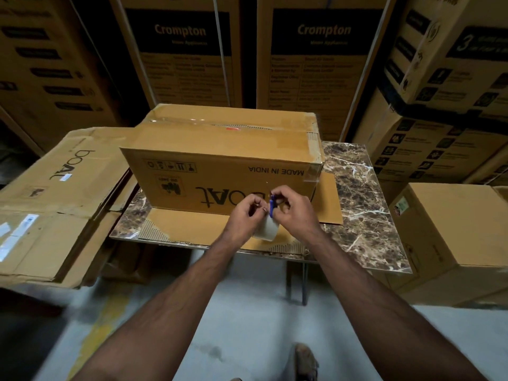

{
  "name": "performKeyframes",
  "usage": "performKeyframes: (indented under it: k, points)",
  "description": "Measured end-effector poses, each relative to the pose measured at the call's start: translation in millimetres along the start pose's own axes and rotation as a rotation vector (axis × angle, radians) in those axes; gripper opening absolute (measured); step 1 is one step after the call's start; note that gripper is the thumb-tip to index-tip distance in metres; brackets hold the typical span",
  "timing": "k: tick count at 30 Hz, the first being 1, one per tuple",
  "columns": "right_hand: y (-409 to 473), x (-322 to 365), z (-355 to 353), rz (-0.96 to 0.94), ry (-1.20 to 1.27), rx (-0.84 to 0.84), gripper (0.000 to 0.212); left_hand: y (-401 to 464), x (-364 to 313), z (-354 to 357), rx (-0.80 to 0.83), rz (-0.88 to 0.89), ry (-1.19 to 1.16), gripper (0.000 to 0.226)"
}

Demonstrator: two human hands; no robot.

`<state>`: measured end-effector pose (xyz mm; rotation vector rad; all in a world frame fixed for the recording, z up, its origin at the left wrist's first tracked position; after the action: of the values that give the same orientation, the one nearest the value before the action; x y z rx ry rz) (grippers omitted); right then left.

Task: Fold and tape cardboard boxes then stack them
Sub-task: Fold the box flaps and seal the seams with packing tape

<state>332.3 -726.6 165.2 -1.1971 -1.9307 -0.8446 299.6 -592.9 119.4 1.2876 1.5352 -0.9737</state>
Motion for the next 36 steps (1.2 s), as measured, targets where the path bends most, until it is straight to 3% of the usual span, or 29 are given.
performKeyframes:
  k: [8, 18, 22, 25, 30, 36]
  points:
    - [-10.5, 29.2, 15.4, 0.000, 0.056, -0.057, 0.030, -16.7, 1.2, -31.1, -0.046, 0.012, -0.085, 0.012]
    - [-14.5, 62.3, 13.6, -0.136, -0.112, -0.054, 0.028, -18.3, -9.9, -38.1, -0.072, -0.002, -0.154, 0.012]
    - [-14.9, 59.6, 8.9, -0.138, -0.069, -0.085, 0.034, -12.9, -10.8, -43.3, -0.081, -0.026, -0.159, 0.025]
    - [-16.6, 58.9, 4.0, -0.119, -0.002, -0.152, 0.035, -7.0, -23.2, -49.4, -0.109, -0.024, -0.111, 0.020]
    - [-12.4, 71.1, -31.1, -0.092, 0.325, -0.364, 0.040, 3.7, -46.2, -61.7, -0.132, 0.035, 0.010, 0.018]
    - [12.2, 82.9, -46.5, -0.057, 0.211, -0.348, 0.046, 20.1, -93.1, -74.6, -0.152, 0.139, 0.050, 0.037]
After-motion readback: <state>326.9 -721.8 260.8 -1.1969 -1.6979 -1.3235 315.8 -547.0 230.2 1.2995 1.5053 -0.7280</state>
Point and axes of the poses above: each hand's wrist, its own y-axis towards the middle knuckle, its own z-axis out of the palm, x = y × z, the point moved 9 cm from there along y, towards the middle knuckle, and after that the axes turned 7 degrees about y, right-handed, at the moved point
